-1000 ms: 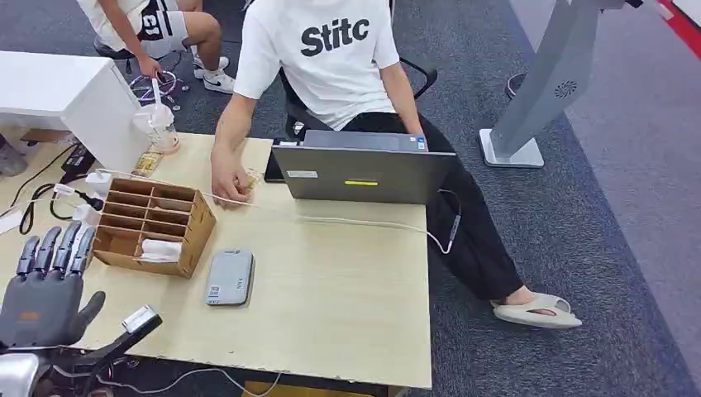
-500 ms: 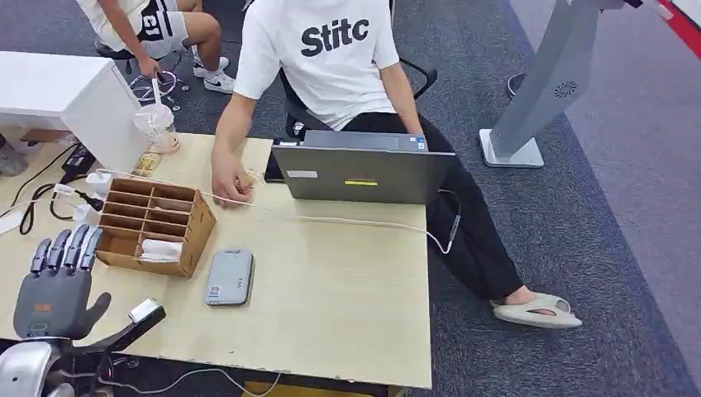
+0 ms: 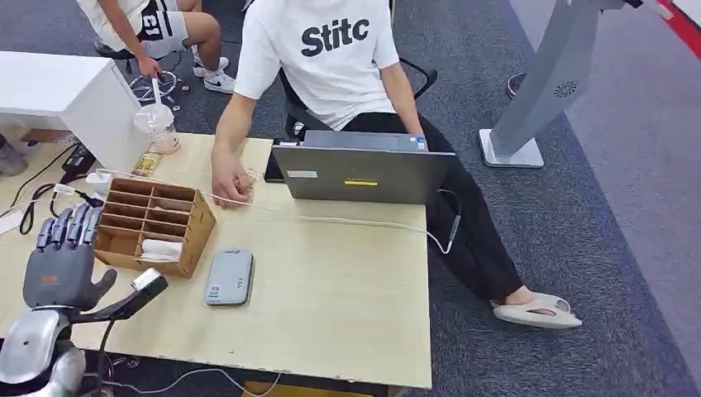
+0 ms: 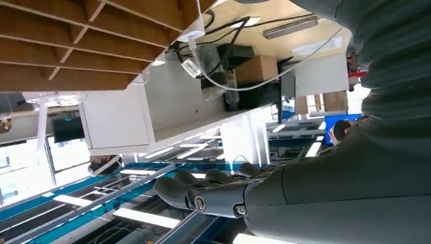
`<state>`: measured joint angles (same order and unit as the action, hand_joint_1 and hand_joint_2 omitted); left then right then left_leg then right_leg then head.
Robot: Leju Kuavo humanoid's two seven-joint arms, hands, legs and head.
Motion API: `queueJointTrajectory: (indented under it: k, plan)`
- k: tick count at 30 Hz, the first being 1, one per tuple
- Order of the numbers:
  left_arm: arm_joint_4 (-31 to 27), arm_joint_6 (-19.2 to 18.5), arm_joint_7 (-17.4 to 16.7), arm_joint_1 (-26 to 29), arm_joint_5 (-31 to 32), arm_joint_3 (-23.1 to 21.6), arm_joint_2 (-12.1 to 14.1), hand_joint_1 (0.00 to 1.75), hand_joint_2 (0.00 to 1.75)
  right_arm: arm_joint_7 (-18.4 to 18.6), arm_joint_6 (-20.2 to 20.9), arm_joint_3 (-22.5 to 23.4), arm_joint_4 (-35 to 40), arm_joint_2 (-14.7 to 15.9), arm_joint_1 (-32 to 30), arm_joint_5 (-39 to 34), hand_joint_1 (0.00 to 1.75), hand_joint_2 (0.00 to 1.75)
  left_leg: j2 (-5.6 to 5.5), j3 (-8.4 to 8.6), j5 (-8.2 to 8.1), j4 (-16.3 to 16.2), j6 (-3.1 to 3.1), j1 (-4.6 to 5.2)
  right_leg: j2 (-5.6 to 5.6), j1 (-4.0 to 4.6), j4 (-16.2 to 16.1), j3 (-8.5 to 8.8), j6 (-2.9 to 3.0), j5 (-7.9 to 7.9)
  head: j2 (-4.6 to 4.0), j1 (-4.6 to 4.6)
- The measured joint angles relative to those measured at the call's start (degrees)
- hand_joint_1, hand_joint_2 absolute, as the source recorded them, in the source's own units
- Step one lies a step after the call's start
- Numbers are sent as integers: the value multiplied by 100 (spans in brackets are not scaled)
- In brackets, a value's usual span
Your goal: Pass the card to the sensor for recognition and then transmit it.
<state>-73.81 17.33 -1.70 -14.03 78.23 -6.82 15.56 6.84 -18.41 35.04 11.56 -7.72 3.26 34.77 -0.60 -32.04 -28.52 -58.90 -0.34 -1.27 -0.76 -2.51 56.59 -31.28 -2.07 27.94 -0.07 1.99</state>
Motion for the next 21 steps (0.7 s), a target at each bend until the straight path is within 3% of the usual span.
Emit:
queueJointTrajectory:
  k: [13,16,21]
  plan:
    - [415,-299,179,-415,-305,-26,-151,0,175,-26,59,2,0,0,5,13,0,175,0,0,0,-1,0,0,0,0,0,-2,0,0,0,2]
    - [468,-622,343,-460,-665,-55,-168,0,175,-44,83,15,0,0,6,46,0,175,1,0,0,-1,0,0,-1,0,0,-1,0,0,0,0]
    - [481,-1646,625,-465,-1741,-311,-59,0,175,-116,101,81,0,0,6,136,0,175,1,-1,0,-1,0,0,-1,0,1,-1,0,0,0,0]
